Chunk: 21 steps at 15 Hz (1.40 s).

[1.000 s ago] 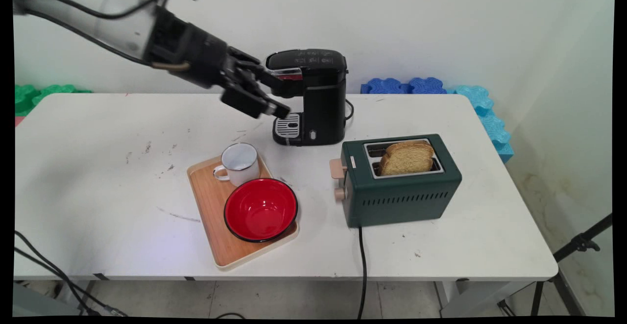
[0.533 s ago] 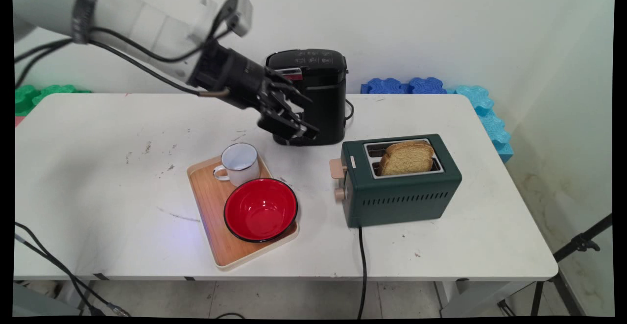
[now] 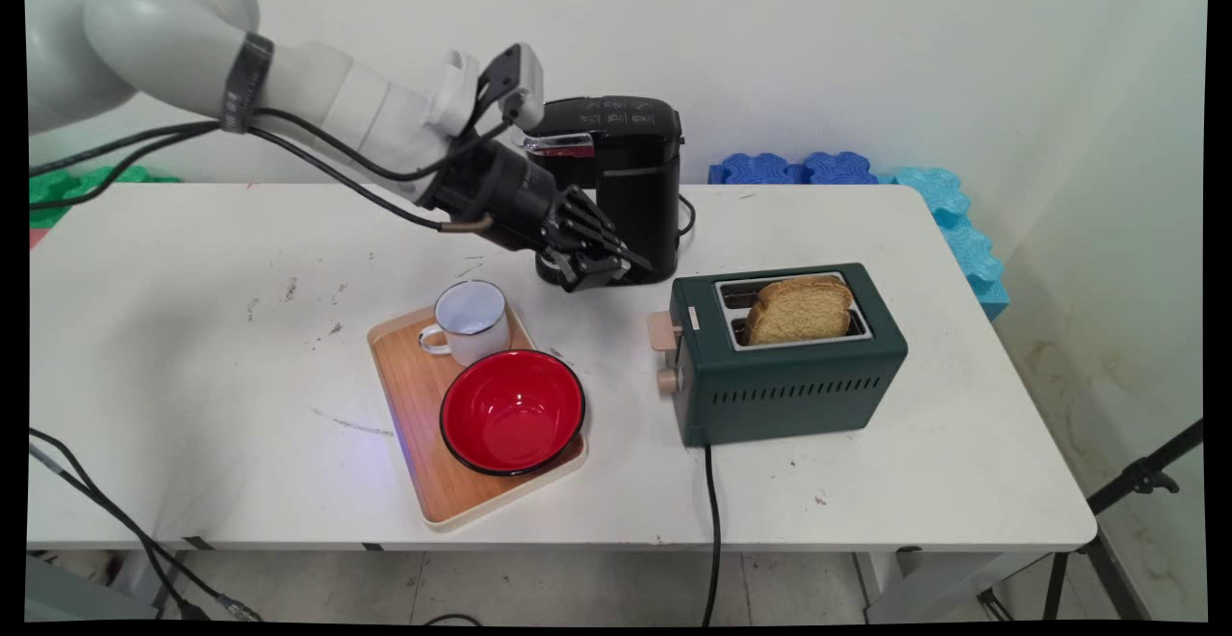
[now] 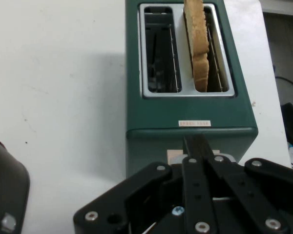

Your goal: Press the toaster switch

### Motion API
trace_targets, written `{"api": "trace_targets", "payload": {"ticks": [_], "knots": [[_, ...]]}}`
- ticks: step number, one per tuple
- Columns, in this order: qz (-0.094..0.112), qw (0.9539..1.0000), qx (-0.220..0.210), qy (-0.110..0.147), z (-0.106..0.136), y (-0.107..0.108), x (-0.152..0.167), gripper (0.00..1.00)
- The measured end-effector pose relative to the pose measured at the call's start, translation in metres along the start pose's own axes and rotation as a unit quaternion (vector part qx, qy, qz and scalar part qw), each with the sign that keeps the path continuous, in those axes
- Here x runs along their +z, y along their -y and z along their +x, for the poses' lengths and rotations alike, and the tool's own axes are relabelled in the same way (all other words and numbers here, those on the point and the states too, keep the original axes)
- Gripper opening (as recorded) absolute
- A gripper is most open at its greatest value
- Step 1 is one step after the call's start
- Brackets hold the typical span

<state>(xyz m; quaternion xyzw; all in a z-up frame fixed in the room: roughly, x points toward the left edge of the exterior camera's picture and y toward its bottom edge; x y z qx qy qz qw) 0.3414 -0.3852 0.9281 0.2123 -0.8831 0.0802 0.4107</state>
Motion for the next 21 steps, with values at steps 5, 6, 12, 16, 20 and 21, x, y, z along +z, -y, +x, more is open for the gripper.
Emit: {"api": "trace_targets", "payload": {"ticks": [5,6,12,16,20,21], "knots": [[-0.009,0.9999,0.008,0.008,-0.007,0.002,0.015,0.00],[-0.011,0.9999,0.009,0.009,-0.008,0.002,0.018,0.00],[-0.016,0.9997,0.014,0.013,-0.015,0.002,0.030,0.00],[-0.019,0.9996,0.015,0.015,-0.019,0.002,0.038,0.00],[-0.021,0.9995,0.014,0.017,-0.023,0.002,0.044,0.00],[-0.022,0.9995,0.014,0.017,-0.024,0.002,0.046,0.00]]}}
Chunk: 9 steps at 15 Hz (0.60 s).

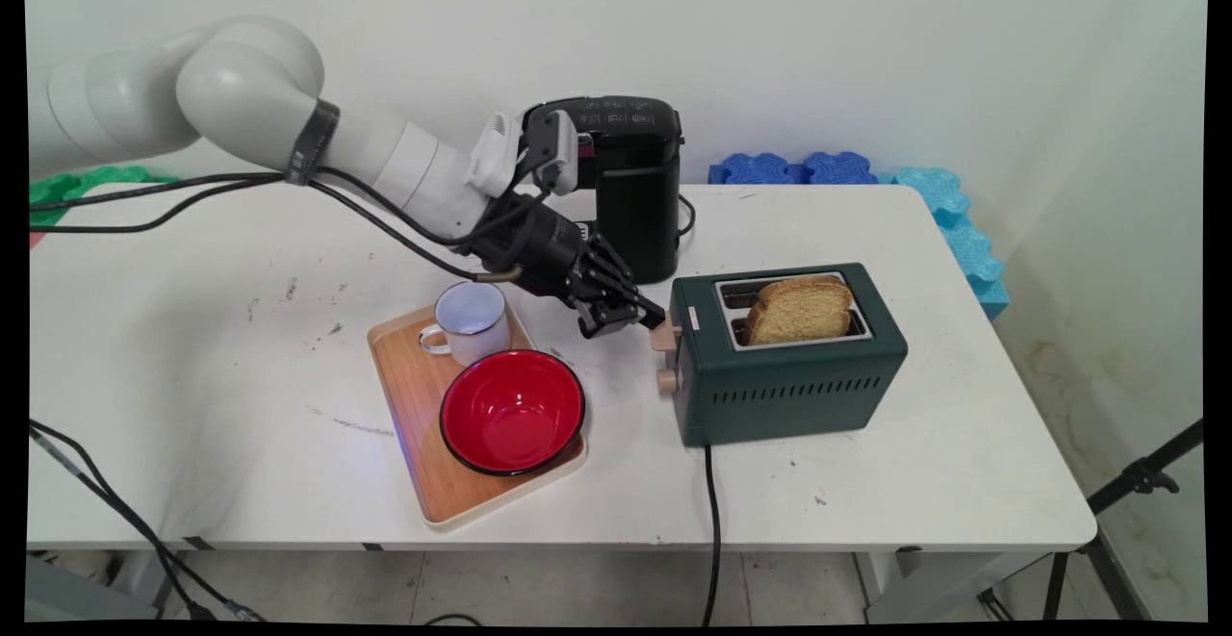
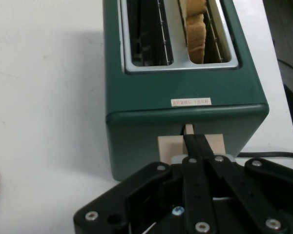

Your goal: Press the toaster switch

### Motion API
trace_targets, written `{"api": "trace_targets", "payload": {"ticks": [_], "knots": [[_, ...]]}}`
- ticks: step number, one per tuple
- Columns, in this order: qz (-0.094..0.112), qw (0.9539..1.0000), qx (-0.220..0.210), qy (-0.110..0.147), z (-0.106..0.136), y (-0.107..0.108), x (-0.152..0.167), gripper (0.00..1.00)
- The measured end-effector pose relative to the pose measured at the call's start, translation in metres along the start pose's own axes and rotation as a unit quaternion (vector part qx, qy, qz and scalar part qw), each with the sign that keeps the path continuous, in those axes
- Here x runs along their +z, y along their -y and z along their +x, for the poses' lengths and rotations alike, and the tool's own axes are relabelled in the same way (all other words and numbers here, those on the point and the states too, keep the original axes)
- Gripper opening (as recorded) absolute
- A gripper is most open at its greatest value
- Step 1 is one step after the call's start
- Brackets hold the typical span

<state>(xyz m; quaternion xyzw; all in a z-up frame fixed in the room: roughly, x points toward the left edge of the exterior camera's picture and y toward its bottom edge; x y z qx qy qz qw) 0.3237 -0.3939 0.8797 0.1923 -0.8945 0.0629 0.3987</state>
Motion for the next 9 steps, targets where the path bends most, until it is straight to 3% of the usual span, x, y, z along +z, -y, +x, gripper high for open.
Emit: {"api": "trace_targets", "payload": {"ticks": [9], "knots": [[-0.003,1.0000,-0.005,0.006,-0.011,0.000,0.014,0.00]]}}
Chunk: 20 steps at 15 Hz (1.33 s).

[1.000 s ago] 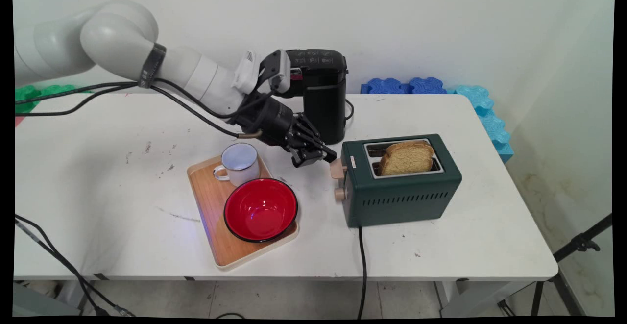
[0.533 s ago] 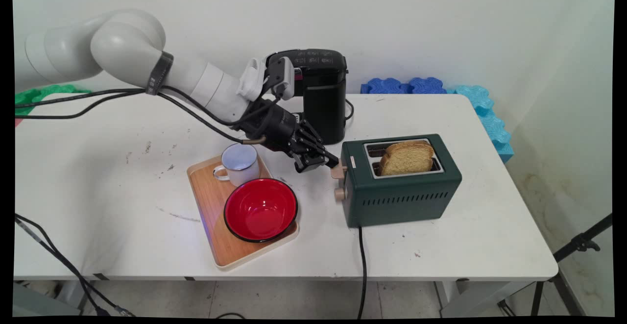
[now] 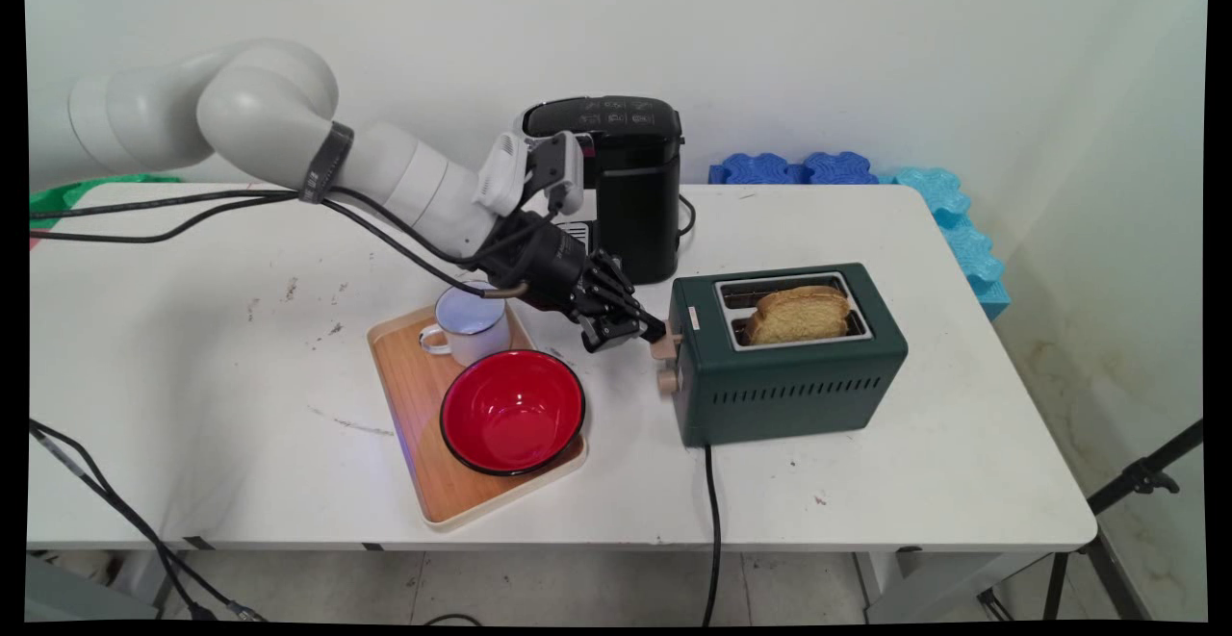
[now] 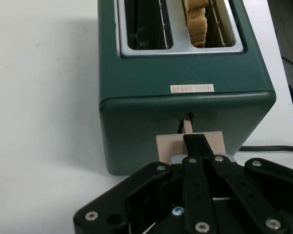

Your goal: Press the toaster switch

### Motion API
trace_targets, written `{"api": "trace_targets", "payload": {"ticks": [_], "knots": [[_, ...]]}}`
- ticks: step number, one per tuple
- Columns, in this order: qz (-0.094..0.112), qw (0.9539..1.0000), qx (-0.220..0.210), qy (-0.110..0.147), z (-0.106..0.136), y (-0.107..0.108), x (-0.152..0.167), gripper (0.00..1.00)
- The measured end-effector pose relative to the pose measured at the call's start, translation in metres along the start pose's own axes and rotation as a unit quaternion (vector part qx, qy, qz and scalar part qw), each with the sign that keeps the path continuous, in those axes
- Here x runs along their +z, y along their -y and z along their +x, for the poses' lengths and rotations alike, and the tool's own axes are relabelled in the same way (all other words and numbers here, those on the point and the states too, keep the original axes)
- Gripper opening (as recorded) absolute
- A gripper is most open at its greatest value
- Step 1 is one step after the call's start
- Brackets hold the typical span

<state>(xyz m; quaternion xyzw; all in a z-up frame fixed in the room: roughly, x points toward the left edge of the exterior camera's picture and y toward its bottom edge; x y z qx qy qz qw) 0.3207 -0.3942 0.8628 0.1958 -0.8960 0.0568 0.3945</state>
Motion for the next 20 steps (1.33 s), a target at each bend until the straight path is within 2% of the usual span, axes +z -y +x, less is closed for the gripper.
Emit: {"api": "trace_targets", "payload": {"ticks": [20], "knots": [[-0.003,0.9999,-0.004,0.009,-0.021,-0.004,0.018,0.00]]}}
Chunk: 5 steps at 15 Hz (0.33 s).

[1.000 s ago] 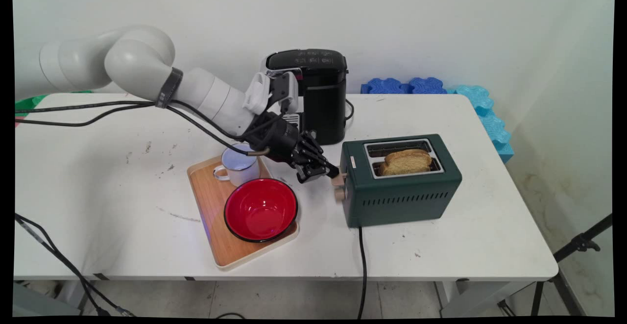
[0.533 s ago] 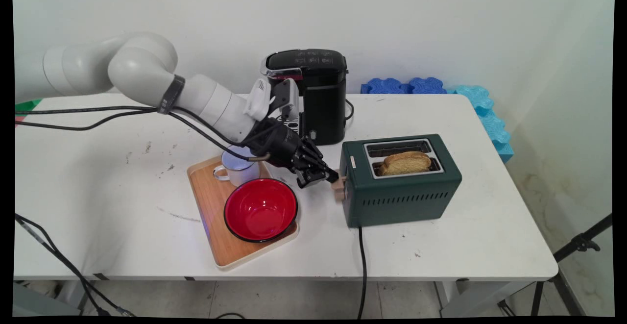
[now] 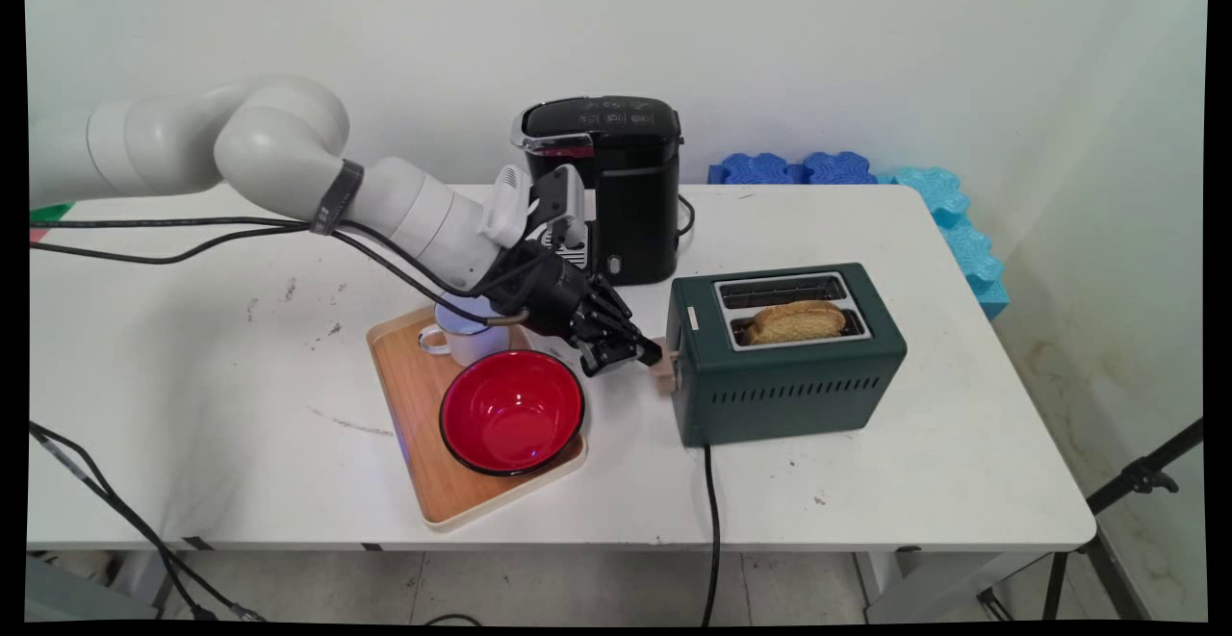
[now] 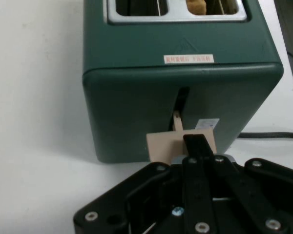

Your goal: Press the toaster switch

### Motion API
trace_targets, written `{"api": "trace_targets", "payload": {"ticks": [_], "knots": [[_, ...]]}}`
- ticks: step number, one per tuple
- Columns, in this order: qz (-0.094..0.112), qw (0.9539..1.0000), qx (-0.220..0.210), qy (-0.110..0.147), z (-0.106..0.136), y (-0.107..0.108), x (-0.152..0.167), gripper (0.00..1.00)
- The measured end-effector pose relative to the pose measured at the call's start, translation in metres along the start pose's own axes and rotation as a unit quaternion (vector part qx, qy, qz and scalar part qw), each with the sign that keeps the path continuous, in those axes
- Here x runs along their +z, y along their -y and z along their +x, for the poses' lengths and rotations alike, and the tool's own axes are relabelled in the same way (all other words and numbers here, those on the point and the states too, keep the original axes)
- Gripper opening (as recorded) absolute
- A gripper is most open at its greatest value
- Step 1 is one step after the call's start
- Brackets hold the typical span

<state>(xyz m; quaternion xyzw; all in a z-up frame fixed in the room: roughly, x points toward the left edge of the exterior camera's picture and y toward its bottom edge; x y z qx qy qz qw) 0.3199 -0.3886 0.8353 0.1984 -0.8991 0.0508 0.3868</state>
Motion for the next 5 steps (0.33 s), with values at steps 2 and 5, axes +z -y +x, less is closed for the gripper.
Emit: {"api": "trace_targets", "payload": {"ticks": [2,5], "knots": [[0.000,1.0000,0.000,0.000,-0.0016,0.0000,0.0003,0.00],[0.001,1.0000,0.000,0.001,-0.0042,-0.0005,-0.0004,0.00]]}}
